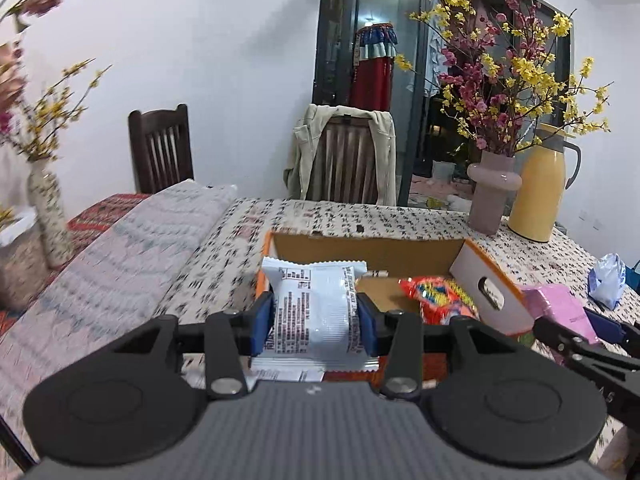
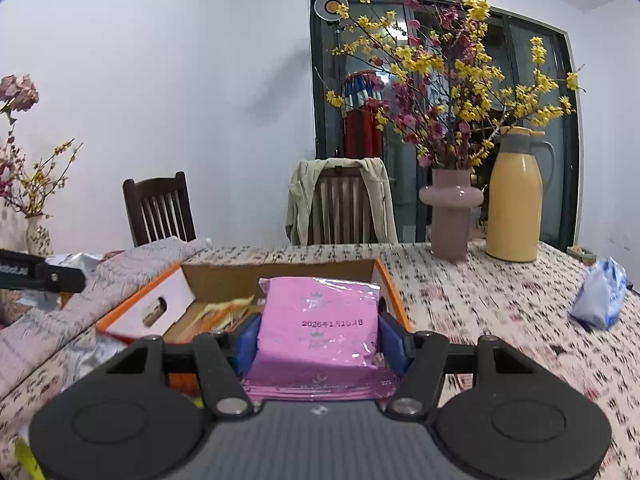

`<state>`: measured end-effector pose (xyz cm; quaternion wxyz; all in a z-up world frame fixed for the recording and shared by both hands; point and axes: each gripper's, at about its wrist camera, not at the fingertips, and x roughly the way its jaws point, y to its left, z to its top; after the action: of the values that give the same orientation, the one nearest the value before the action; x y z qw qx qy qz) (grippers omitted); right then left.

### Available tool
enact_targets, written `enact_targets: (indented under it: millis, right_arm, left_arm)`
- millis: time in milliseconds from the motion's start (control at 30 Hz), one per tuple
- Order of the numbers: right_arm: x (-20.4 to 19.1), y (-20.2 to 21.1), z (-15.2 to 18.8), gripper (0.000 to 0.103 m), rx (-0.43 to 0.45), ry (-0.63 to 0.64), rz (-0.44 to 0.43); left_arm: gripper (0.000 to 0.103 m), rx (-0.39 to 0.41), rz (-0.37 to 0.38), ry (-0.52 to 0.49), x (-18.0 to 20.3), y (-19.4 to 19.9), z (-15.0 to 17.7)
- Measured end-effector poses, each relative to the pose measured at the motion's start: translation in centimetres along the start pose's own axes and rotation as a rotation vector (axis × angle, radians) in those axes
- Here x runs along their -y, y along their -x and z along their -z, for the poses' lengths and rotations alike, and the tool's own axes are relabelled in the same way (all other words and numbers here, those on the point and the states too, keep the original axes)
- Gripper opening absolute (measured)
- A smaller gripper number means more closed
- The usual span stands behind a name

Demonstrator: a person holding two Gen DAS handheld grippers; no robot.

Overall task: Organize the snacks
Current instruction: 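Carry the pink pack and white wrapper over the box with both grippers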

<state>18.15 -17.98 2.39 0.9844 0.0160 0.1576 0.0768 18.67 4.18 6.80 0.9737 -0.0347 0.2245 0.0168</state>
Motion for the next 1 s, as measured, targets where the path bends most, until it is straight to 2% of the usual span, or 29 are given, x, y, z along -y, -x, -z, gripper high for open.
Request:
enact_targets:
  millis: [233, 467, 733, 1000]
  right_arm:
    - [-0.2, -4.2, -2.8, 0.061, 0.002, 0.005, 0.004]
    - [-0.5, -8.8, -4.8, 0.061, -0.016, 0.001, 0.011]
    - [0.5, -12.2, -3.8, 0.061, -0.027, -0.046, 0.021]
    - [1.0, -13.7, -2.8, 0.061, -0.09, -0.057, -0.004]
  left_arm:
    - [0.044, 0.008, 0.01, -0.011, 1.2, -3.9, -3.5]
    - [0.044, -0.007, 0.009, -0.011, 1.4, -7.6, -5.2]
    - [0.044, -0.031, -0.006, 0.008, 0.5, -11.2, -4.4]
    - [0.045, -0.065, 0.004, 0.028, -0.5, -12.6, -3.5]
